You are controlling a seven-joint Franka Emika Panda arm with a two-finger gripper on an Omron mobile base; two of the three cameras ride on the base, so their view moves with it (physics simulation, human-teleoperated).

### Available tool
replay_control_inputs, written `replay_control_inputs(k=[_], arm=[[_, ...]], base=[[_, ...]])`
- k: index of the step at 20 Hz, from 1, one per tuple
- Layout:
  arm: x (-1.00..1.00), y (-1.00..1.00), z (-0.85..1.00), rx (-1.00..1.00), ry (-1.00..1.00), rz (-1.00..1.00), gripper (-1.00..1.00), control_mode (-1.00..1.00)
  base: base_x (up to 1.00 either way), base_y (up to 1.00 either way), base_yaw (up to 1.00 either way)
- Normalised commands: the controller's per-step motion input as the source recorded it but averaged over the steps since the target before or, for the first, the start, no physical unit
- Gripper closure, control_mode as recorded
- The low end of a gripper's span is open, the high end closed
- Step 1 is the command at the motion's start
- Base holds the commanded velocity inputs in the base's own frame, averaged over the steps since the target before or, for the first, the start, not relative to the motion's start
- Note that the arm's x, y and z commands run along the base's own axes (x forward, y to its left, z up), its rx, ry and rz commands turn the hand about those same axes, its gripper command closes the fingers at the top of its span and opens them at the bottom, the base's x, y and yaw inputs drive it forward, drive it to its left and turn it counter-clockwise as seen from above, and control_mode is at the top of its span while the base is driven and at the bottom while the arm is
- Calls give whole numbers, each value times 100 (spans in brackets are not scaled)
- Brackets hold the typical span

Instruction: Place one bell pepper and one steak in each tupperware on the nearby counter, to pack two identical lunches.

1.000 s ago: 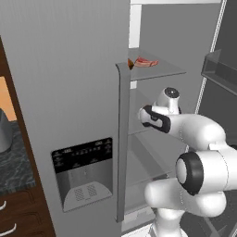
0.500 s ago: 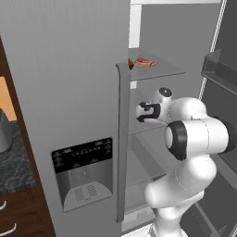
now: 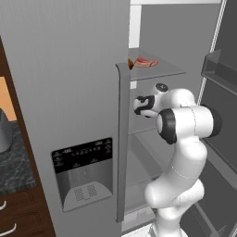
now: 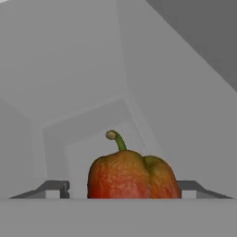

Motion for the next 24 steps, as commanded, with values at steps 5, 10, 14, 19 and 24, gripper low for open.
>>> replay_control_inputs(k=[5,10,14,19,24], arm=[[-48,24,-29,-1,-4,2,100,-100],[-100,43,0,0,0,12,100,-100],[-100,23,13,0,-2,7,100,-100],[-100,0,77,0,0,2,100,-100],[-100,0,94,0,0,3,100,-100]], base=[[0,0,0],[0,0,0],[0,0,0],[0,0,0],[0,0,0]])
